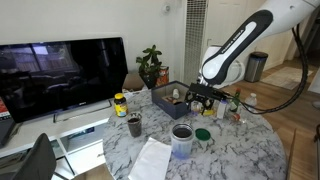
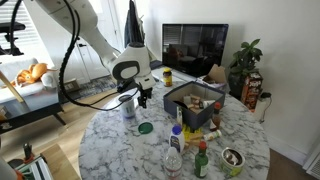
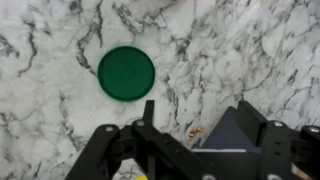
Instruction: Move the white and blue cup to the left, put the tomato ketchup on the green lid and then put the ketchup in the cup
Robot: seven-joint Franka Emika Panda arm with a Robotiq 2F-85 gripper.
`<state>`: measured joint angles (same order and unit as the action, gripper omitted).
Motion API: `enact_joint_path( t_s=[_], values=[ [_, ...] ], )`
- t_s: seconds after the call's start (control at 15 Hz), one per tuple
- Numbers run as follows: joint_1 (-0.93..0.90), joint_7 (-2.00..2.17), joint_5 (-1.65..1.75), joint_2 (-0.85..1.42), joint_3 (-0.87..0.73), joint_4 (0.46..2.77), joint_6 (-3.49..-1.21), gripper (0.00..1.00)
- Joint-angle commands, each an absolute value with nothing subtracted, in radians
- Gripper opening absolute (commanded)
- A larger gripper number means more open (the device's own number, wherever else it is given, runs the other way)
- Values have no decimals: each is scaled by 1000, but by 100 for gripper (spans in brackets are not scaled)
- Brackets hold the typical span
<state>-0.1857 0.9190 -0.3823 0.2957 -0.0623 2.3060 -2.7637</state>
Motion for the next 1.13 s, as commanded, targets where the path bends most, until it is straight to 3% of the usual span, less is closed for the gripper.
enact_joint_path(
  t_s=[0.0, 0.53, 1.07],
  values=[
    [-179, 903, -194, 119, -68, 2370, -2592, 100],
    [-148, 595, -190, -92, 48, 2358, -2279, 100],
    [-142, 539, -195, -75, 92, 2324, -2260, 100]
  ],
)
